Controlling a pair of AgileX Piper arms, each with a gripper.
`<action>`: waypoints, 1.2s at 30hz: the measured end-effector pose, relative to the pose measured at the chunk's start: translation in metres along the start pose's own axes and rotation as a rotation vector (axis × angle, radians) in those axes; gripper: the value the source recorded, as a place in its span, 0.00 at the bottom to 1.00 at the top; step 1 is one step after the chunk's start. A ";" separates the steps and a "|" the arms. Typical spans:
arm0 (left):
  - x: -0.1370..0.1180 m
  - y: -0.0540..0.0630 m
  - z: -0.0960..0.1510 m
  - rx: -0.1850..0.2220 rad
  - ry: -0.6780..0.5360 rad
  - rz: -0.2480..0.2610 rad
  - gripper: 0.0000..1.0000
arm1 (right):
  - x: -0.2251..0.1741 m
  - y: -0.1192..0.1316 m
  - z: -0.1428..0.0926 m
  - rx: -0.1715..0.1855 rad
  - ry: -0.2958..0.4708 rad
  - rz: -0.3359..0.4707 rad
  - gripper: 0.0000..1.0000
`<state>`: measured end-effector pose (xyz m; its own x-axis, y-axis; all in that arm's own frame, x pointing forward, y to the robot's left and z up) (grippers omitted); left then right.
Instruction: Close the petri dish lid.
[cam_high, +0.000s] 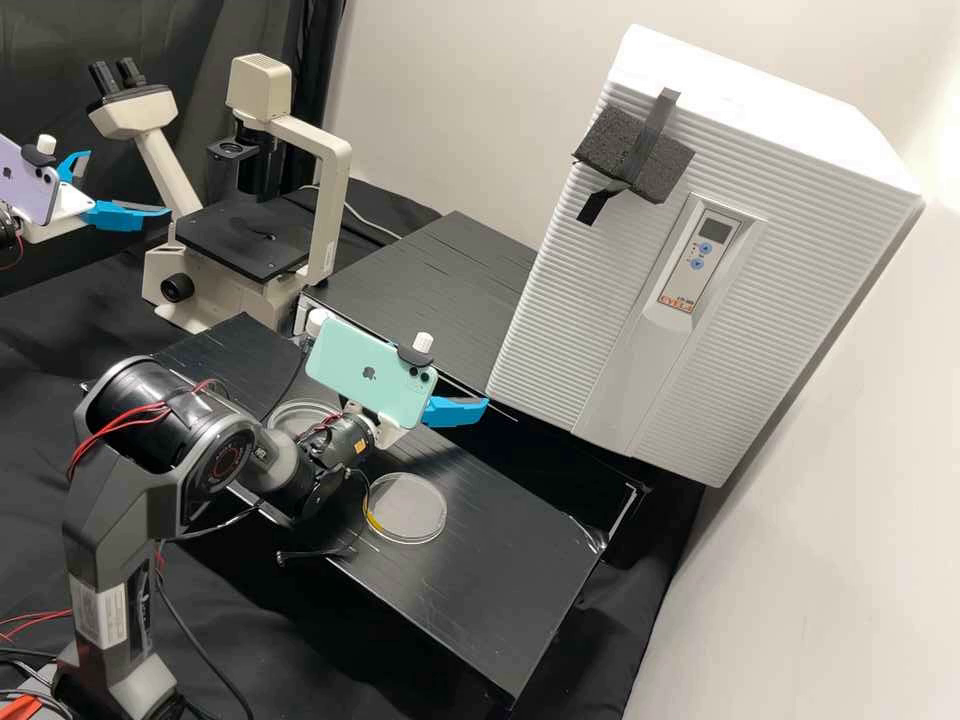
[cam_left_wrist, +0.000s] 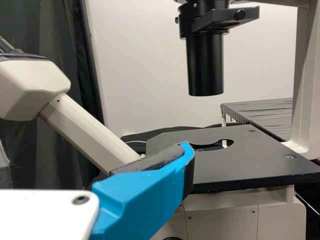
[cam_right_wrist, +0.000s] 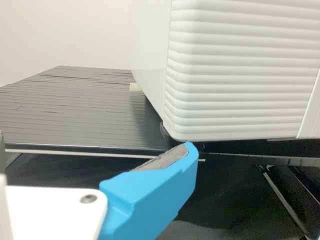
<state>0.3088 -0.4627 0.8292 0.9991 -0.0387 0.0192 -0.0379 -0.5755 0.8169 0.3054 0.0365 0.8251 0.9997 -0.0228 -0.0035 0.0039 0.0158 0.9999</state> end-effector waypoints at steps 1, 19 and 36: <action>0.000 0.000 0.000 0.000 0.000 0.000 1.00 | 0.000 0.000 0.000 0.000 0.000 0.000 1.00; 0.000 0.000 0.000 0.000 0.000 0.000 1.00 | -0.056 0.017 0.018 0.052 -0.015 0.115 1.00; 0.000 0.000 0.000 0.000 0.000 0.000 1.00 | -0.138 0.019 0.046 0.012 -0.060 0.197 1.00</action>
<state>0.3088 -0.4627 0.8292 0.9991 -0.0387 0.0192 -0.0379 -0.5755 0.8169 0.1668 -0.0060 0.8457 0.9781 -0.0797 0.1924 -0.1919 0.0144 0.9813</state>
